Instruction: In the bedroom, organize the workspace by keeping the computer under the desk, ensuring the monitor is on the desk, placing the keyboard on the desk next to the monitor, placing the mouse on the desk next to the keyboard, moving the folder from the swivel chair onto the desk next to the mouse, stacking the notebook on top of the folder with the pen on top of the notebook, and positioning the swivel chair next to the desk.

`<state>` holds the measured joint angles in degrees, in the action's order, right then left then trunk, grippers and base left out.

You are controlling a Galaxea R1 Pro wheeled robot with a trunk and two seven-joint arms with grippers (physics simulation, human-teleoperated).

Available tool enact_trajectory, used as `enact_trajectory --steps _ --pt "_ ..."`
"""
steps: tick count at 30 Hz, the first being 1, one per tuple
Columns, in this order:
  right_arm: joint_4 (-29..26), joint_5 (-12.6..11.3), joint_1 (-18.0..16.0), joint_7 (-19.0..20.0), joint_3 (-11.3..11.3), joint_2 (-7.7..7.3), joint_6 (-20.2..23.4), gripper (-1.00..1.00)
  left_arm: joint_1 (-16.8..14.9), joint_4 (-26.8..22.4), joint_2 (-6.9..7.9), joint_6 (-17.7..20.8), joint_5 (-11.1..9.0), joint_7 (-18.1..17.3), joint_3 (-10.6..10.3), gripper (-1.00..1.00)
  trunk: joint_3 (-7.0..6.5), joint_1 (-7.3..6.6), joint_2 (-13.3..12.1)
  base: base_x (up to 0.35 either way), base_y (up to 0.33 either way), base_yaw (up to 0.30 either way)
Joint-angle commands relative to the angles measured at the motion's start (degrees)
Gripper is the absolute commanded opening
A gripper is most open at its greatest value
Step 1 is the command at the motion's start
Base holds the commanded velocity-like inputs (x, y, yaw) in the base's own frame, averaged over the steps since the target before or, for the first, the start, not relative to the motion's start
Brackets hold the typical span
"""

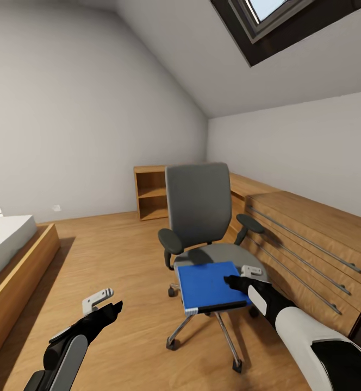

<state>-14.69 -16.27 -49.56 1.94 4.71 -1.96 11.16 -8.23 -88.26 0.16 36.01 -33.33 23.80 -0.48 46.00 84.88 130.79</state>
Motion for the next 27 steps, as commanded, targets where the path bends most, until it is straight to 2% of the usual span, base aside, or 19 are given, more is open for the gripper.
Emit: enact_trajectory --steps 1,27 --pt "-0.09 -0.51 -0.01 -0.03 0.47 -0.06 0.26 1.0 -0.04 -0.07 0.02 0.12 -0.6 0.54 -0.05 1.0 -0.12 -0.24 -0.39 0.0 0.0 0.0" --pt "-0.18 -0.52 -0.01 -0.02 0.47 -0.06 0.21 1.0 -0.04 0.01 -0.07 0.03 -0.67 0.77 -0.05 1.0 -4.79 -5.95 -10.82 0.0 0.0 0.0"
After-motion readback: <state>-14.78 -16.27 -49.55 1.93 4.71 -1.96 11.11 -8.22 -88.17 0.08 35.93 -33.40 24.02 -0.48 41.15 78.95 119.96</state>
